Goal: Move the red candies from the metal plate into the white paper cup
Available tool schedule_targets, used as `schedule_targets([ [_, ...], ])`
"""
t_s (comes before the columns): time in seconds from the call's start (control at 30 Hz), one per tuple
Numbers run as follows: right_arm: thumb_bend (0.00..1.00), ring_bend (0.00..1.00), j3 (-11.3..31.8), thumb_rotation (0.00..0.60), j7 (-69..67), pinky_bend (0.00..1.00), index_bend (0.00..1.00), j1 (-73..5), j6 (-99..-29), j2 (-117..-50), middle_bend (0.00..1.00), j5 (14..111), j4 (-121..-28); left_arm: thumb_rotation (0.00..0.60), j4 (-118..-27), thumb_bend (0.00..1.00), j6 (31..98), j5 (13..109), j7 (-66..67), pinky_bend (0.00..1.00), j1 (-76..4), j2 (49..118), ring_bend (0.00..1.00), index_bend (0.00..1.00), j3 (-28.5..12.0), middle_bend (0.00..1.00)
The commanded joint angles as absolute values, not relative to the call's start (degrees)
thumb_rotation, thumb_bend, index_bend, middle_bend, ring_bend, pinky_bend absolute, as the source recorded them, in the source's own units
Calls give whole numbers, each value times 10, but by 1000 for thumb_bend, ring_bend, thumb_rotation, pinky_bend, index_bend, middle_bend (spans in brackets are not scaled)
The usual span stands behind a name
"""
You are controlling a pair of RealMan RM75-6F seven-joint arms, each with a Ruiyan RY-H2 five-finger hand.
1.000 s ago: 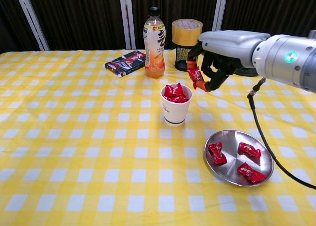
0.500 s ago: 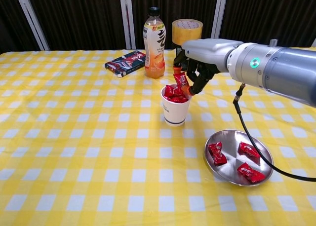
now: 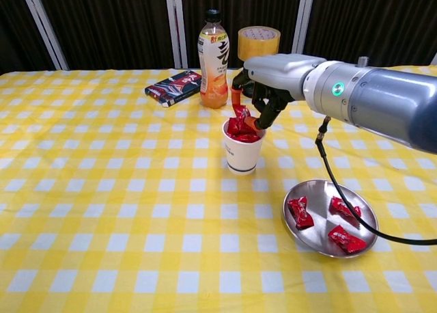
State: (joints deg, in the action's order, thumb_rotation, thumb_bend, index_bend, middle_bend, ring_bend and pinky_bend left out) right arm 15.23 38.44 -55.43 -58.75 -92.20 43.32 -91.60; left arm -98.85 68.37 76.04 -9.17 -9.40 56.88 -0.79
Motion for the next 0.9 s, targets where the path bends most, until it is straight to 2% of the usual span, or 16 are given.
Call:
schedule_targets([
  [0.03,543,942,150,600,385,999,370,-554,-591,-920,829,433,-920,600,-989,74,684,761,-92,0,-94,569,0,28,-8,0],
  [0.53,543,942,128,600,382,998,325,-528,-638,-883,829,468,-979,600,-988,74,688,761,-92,0,-93,569,0,28,-8,0],
  [0.63,543,900,114,600,385,934,315,-509,-670,-859,803,500,-1011,600,-987,75,692,763,-92,0,-92,571,0,28,-9,0],
  [0.77,543,651,78,600,381,722,253,-465,-722,-817,580,553,-1054,600,-983,75,702,768,-88,0,-89,574,0,28,-10,0],
  [0.8,541,530,40,600,376,618,191,-422,-758,-786,480,570,-1070,600,-981,75,712,773,-86,0,-87,576,0,28,-12,0],
  [0.83,536,454,12,600,361,555,145,-395,-779,-763,417,601,-1083,600,-980,75,720,778,-85,0,-85,579,0,28,-12,0],
  [0.9,507,221,-25,600,328,363,21,-358,-801,-734,217,645,-1085,600,-974,75,733,787,-86,0,-81,584,0,21,-12,0],
])
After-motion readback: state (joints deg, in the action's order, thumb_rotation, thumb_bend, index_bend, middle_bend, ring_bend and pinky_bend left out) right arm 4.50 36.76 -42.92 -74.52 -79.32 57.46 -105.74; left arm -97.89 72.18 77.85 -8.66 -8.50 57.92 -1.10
